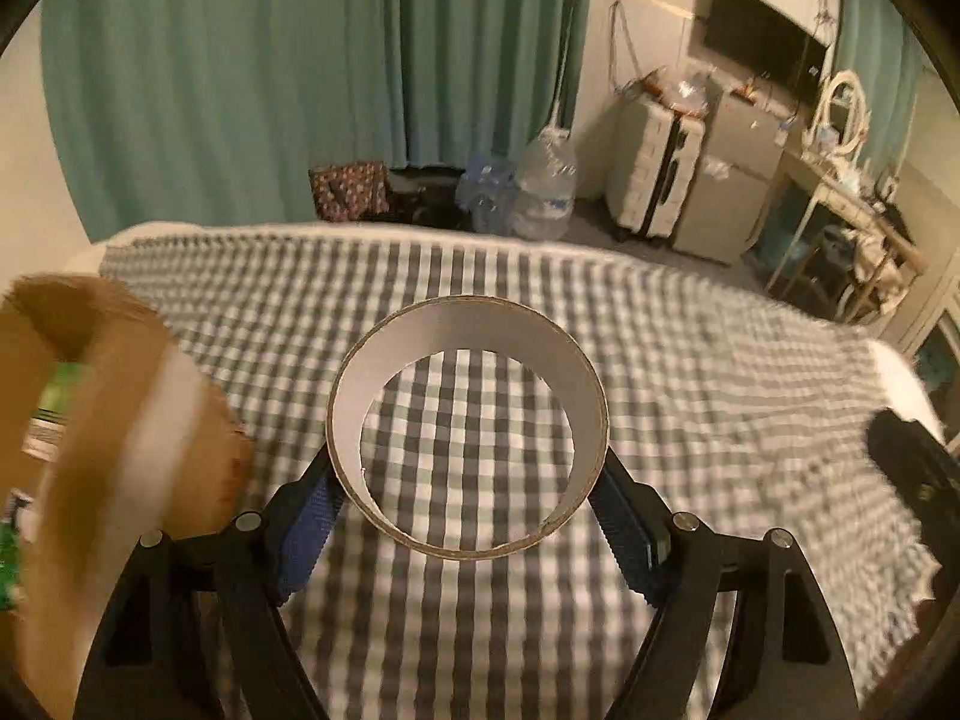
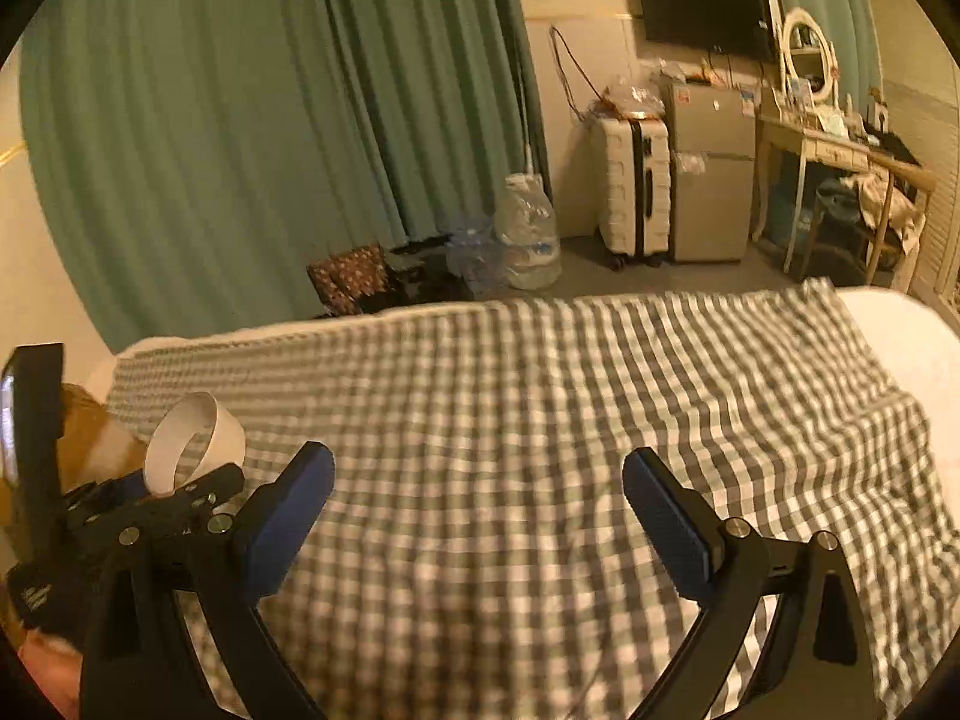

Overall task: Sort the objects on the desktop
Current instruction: 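Grasp the white tape roll by its rim with left tool, then carry the tape roll over the cardboard box and open left tool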

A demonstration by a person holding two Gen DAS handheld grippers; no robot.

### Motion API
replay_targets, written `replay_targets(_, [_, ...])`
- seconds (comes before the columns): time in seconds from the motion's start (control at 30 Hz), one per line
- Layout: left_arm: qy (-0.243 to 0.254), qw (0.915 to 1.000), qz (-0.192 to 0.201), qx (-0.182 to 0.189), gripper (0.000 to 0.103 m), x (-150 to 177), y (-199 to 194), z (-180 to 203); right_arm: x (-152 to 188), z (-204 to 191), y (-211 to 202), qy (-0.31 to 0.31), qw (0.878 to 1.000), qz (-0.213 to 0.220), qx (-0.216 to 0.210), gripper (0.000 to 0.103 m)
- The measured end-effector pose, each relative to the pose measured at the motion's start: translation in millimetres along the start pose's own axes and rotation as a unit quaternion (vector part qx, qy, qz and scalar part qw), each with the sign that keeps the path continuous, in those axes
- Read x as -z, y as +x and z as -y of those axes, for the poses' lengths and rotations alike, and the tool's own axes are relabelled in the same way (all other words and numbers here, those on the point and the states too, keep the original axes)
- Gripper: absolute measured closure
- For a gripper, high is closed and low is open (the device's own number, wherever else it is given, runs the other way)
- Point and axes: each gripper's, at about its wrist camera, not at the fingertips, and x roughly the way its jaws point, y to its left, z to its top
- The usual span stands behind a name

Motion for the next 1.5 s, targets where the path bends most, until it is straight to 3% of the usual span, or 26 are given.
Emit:
replay_targets(0.3, [-0.007, 0.9970, 0.066, 0.042, 0.022, -42.0, -169.5, -26.9, -44.6, -82.8, -128.3, -0.028, 0.998, 0.063, -0.004, 0.006])
replay_targets(0.33, [-0.008, 0.9963, 0.071, 0.048, 0.022, -43.4, -186.7, -33.5, -58.5, -99.8, -161.4, -0.033, 0.997, 0.075, -0.011, 0.006])
replay_targets(0.37, [-0.005, 0.9958, 0.077, 0.050, 0.022, -45.9, -202.0, -38.1, -58.5, -99.8, -161.4, -0.033, 0.997, 0.075, -0.011, 0.005])
replay_targets(0.5, [0.041, 0.9940, 0.095, 0.037, 0.022, -42.1, -256.6, -65.0, -71.9, -136.2, -220.7, -0.047, 0.993, 0.106, 0.007, 0.000])
replay_targets(0.6, [0.057, 0.9926, 0.105, 0.022, 0.022, -30.1, -275.8, -93.6, -63.9, -155.5, -242.7, -0.034, 0.994, 0.100, 0.011, 0.000])
replay_targets(0.8, [0.038, 0.9949, 0.093, -0.004, 0.022, -2.7, -269.7, -154.2, -20.5, -180.0, -243.7, -0.001, 0.996, 0.090, -0.031, 0.000])
replay_targets(0.97, [0.034, 0.9970, 0.070, -0.003, 0.021, 17.0, -234.0, -184.5, 10.1, -203.3, -219.2, -0.035, 0.997, 0.075, -0.012, 0.000])
replay_targets(1.2, [0.036, 0.9982, 0.045, -0.013, 0.020, 41.3, -184.7, -211.4, 34.3, -227.6, -188.8, -0.043, 0.998, 0.047, -0.018, 0.000])
replay_targets(1.33, [0.038, 0.9975, 0.050, -0.032, 0.000, 46.9, -178.2, -220.9, 40.5, -238.0, -181.5, -0.053, 0.998, 0.041, -0.005, 0.000])
replay_targets(1.5, [0.034, 0.9982, 0.044, -0.021, 0.000, 49.5, -175.2, -225.0, 40.2, -232.2, -173.2, -0.031, 0.999, 0.032, 0.000, 0.000])
